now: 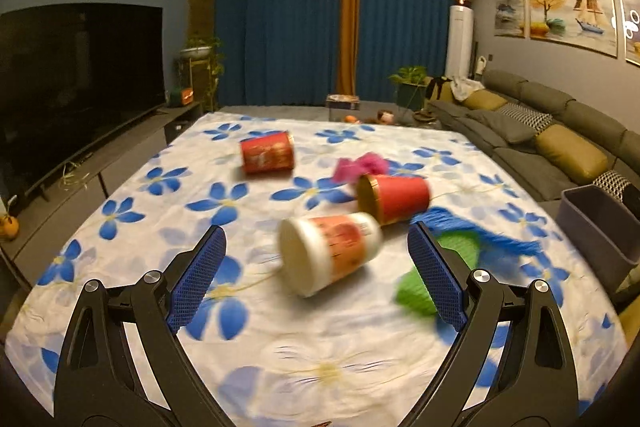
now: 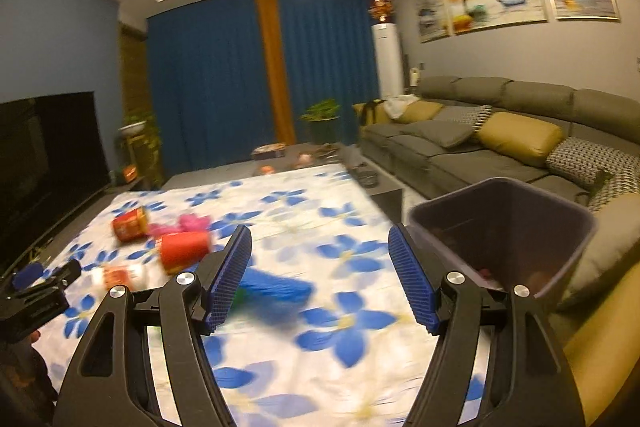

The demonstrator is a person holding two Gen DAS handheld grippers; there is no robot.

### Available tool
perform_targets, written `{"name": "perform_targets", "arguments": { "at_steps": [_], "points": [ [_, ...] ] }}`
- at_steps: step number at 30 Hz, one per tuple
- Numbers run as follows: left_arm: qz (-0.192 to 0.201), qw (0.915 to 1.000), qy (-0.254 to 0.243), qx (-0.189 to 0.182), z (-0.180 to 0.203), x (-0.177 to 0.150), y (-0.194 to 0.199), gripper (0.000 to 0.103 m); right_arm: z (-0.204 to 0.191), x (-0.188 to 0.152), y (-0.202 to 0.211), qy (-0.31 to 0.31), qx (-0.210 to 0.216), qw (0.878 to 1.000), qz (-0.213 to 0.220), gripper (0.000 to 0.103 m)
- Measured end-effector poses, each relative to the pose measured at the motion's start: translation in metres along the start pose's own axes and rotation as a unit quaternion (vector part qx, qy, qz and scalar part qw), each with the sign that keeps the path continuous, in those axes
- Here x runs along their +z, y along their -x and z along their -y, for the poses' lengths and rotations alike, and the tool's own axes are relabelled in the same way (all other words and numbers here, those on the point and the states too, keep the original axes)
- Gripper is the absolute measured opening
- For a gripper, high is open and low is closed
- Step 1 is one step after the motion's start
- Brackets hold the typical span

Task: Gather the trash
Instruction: 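Move both tools back over the table trash, then grasp the second white-and-orange paper cup with the left gripper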

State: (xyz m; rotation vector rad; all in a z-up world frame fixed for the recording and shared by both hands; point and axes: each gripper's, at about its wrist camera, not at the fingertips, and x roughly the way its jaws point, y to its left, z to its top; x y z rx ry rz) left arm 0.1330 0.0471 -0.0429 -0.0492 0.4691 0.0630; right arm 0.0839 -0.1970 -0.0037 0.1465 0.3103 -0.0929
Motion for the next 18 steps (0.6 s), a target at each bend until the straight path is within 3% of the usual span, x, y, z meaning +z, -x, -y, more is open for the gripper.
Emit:
{"name": "perform_targets", "arguments": {
  "at_steps": [6, 14, 18],
  "points": [
    [-0.019, 0.9995, 0.017, -0.019, -0.027, -0.007, -0.009, 0.087, -0.036, 0.0, -0.004, 0.021, 0.018, 1.0, -0.003, 0.07],
    [-0.066, 0.9951, 0.017, -0.072, -0.023, -0.01, -0.041, 0.058, -0.058, -0.004, -0.016, 0.034, 0.029, 0.999, -0.013, 0.07],
    [-0.087, 0.9918, 0.022, -0.091, -0.019, -0.011, -0.056, 0.051, -0.063, -0.006, -0.023, 0.041, 0.033, 0.998, -0.02, 0.07]
  ]
}}
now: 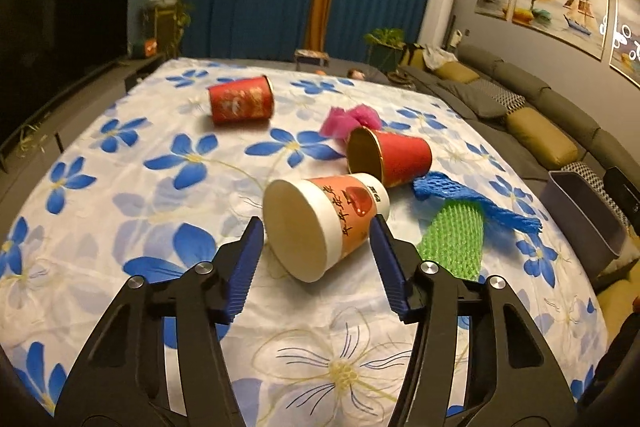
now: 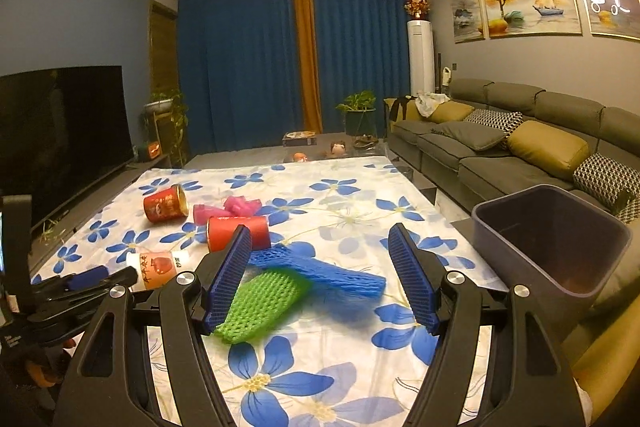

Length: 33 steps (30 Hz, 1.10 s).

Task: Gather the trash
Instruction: 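Grasp the second white-and-orange paper cup with the left gripper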

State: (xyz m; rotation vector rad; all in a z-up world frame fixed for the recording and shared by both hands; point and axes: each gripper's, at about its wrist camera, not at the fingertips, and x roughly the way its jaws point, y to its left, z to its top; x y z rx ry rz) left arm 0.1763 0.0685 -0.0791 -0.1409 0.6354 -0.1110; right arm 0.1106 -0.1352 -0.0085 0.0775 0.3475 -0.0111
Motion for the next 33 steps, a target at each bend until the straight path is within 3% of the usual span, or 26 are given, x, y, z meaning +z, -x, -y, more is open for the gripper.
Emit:
{"name": "perform_targets", "arguments": {
  "at_steps": [8, 15, 25, 33],
  "points": [
    [-0.023, 0.9994, -0.006, -0.026, 0.003, 0.0, -0.02, 0.018, -0.012, -0.005, -0.016, 0.009, 0.007, 1.0, -0.016, 0.07],
    [-0.017, 0.9989, -0.014, -0.04, 0.005, 0.002, -0.021, 0.002, -0.019, -0.01, -0.03, 0.017, 0.006, 0.999, -0.033, 0.07],
    [0.02, 0.9987, -0.003, -0.047, -0.002, 0.01, 0.001, 0.002, -0.004, -0.016, -0.076, 0.02, -0.028, 0.996, -0.079, 0.07],
    [0.048, 0.9976, 0.003, -0.051, -0.006, 0.018, 0.02, 0.002, -0.012, -0.021, -0.107, 0.04, -0.004, 0.992, -0.119, 0.07]
  ]
}}
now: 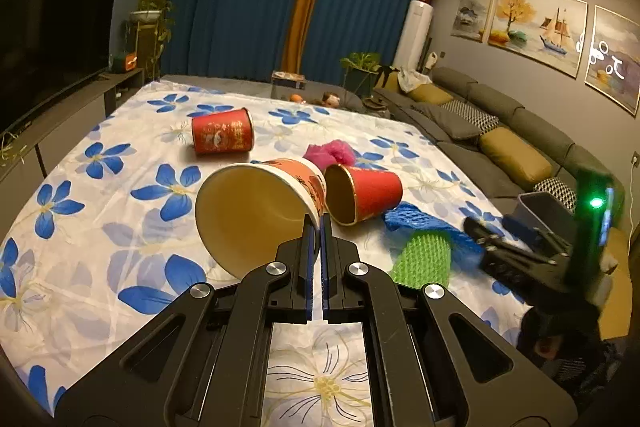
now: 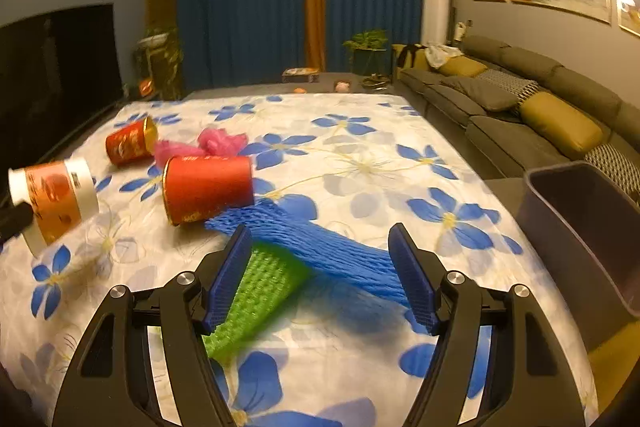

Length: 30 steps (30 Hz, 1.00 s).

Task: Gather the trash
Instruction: 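Grasp the second white-and-orange paper cup with the left gripper, then grasp the blue foam net with the right gripper while the left gripper lifts the cup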

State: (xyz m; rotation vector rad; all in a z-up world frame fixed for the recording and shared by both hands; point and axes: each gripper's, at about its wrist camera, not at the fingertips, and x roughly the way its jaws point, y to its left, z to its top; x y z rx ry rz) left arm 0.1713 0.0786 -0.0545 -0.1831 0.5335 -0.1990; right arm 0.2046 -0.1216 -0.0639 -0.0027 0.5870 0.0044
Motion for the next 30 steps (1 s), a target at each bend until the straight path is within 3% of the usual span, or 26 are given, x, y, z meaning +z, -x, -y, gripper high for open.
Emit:
{"name": "perform_targets", "arguments": {
  "at_steps": [13, 17, 24, 30],
  "points": [
    [0.01, 0.9999, 0.003, -0.002, -0.005, 0.007, 0.003, 0.002, -0.014, 0.0, -0.039, 0.032, 0.01, 0.998, -0.057, 0.06],
    [0.009, 0.9999, 0.005, -0.004, -0.007, 0.008, 0.002, 0.002, -0.014, 0.001, -0.051, 0.034, 0.01, 0.996, -0.08, 0.046],
    [0.01, 0.9999, 0.005, -0.004, -0.007, 0.007, 0.001, 0.002, -0.012, -0.001, -0.057, 0.03, 0.026, 0.995, -0.096, 0.011],
    [0.012, 0.9999, 0.004, -0.004, -0.008, 0.007, 0.002, 0.002, 0.0, 0.003, -0.037, 0.007, 0.041, 0.997, -0.064, 0.01]
  ]
}}
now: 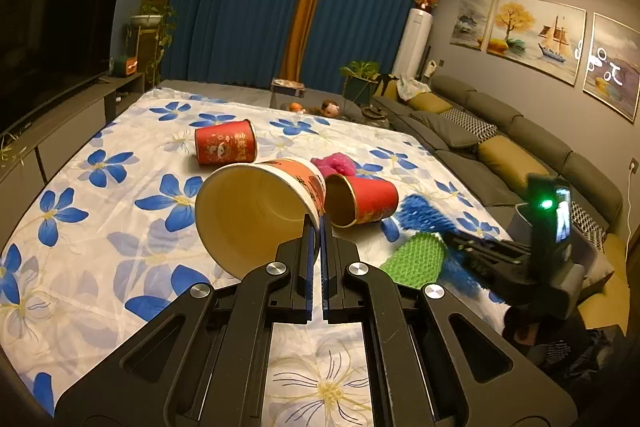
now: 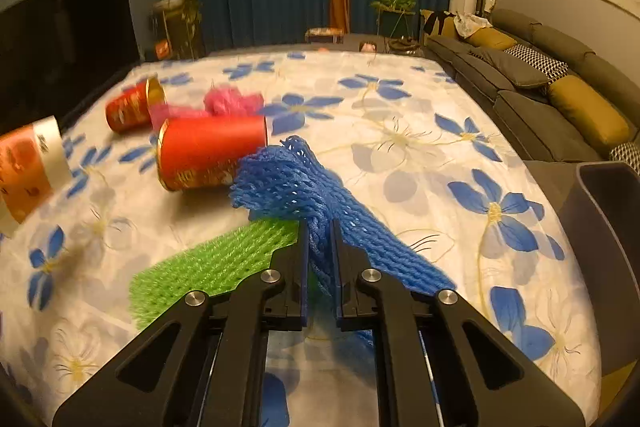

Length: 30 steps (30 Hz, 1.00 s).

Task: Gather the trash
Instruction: 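Grasp the blue foam net with the right gripper while the left gripper lifts the cup, then carry the paper cup and blue foam net over the grey bin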

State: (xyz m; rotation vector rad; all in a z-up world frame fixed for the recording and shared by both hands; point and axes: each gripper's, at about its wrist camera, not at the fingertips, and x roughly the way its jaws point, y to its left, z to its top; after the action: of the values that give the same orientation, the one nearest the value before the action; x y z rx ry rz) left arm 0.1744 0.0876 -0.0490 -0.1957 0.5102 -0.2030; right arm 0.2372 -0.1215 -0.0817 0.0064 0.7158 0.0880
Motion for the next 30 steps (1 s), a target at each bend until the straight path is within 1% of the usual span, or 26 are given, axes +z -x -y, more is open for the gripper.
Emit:
{"name": "perform_targets", "arguments": {
  "at_steps": [7, 17, 27, 30],
  "points": [
    [0.006, 1.0, -0.005, -0.003, 0.005, 0.0, 0.006, 0.002, 0.018, 0.003, 0.045, -0.021, 0.001, 0.999, 0.048, 0.01],
    [0.017, 0.9994, -0.029, -0.014, 0.031, 0.002, 0.021, 0.002, 0.032, 0.001, 0.094, -0.028, 0.003, 0.995, 0.097, 0.01],
    [0.028, 0.9974, -0.057, -0.034, 0.072, 0.008, 0.03, 0.002, 0.054, -0.003, 0.133, -0.035, -0.006, 0.991, 0.133, 0.01],
    [0.029, 0.9964, -0.067, -0.043, 0.088, 0.011, 0.028, 0.002, 0.067, -0.004, 0.142, -0.041, -0.012, 0.989, 0.141, 0.01]
  ]
}}
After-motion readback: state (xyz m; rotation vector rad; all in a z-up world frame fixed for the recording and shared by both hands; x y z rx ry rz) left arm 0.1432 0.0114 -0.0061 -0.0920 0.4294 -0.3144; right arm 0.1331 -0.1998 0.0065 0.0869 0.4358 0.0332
